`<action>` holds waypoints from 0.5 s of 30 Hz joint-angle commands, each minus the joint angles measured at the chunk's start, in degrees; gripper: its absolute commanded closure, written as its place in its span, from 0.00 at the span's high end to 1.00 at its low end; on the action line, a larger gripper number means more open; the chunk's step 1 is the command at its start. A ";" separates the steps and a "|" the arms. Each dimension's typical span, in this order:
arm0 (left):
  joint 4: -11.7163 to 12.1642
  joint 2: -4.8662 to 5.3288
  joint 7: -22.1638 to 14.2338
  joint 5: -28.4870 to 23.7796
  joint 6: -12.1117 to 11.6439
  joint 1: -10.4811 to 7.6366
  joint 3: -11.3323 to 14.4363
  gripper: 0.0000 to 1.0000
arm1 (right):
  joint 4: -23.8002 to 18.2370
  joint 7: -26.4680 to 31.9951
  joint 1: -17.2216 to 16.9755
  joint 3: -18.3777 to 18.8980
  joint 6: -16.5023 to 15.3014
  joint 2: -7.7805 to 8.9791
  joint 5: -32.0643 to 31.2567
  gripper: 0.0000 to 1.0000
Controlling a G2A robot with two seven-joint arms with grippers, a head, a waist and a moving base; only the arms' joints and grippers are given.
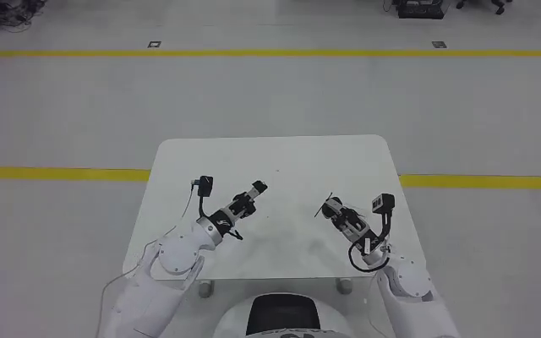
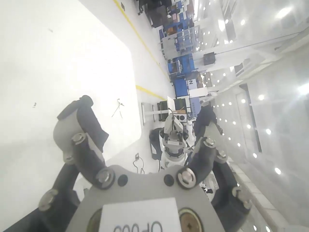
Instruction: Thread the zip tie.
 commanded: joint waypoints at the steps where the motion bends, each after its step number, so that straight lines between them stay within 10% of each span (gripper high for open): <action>1: 0.64 -0.12 -0.43 -0.67 -0.59 -0.63 0.93 1.00 | 0.49 -0.19 0.30 -0.52 0.00 0.05 0.02 0.00; 8: 3.84 -1.28 1.12 -2.58 -1.61 -3.92 7.06 1.00 | 3.04 -0.53 1.91 -2.74 0.89 0.23 0.31 0.00; 15: 4.06 -1.51 2.06 -3.41 -2.69 -4.74 7.64 1.00 | 3.59 -0.57 2.27 -2.56 0.66 0.38 1.03 0.00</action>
